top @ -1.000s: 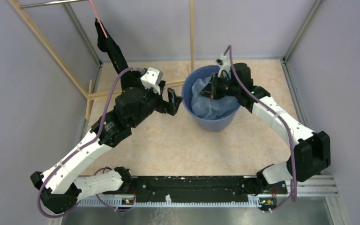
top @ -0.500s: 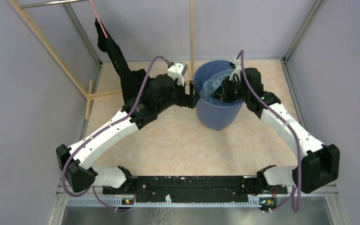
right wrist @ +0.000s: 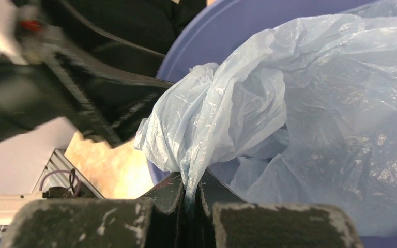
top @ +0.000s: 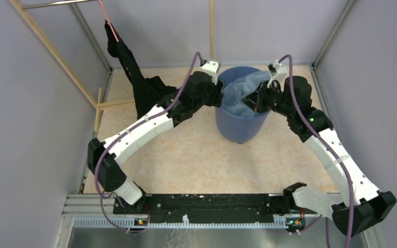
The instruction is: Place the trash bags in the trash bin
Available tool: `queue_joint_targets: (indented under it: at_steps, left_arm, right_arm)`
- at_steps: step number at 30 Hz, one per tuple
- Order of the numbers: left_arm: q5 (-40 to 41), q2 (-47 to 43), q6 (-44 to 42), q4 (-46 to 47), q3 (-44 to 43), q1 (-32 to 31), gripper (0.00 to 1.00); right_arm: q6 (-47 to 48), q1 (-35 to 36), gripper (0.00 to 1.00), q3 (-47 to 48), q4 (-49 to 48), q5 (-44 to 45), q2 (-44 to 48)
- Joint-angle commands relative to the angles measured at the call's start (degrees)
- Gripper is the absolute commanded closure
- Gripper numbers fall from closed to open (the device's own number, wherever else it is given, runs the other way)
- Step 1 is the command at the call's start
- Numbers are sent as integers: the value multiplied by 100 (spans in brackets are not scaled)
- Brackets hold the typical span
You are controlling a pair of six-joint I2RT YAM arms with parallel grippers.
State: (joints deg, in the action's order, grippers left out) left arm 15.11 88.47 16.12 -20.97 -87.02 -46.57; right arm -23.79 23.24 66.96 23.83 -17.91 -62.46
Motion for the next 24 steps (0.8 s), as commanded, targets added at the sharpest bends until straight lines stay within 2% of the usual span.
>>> queue_joint_targets:
  at_steps: [1,5,8,13,16,20,24]
  left_arm:
    - [190,323,-311,-323,-489,4,40]
    - [-172,192,-262,-404,-457,-4,64]
    - [-315,-46,-178,-531,-398,-36,77]
    - [-201,-563,-27,-930,-340,-37,87]
    - [5,-841,-21,-1180,-265,-30,90]
    - [68,-975,73,-1654,-238,-14,100]
    - [25,-999,196,-1929,-168,5,100]
  right_arm:
    - [174,40,100,359,35,140,297]
    - [236,38,100,466,124,163,357]
    - [292,40,100,591,156,52,374]
    - [435,78,100,588,-88,-726,377]
    - [641,410,100,561,-190,-1159,295]
    - [992,1185,100,523,-171,-1047,99]
    - [1070,1380,100,502,-207,-882,-71]
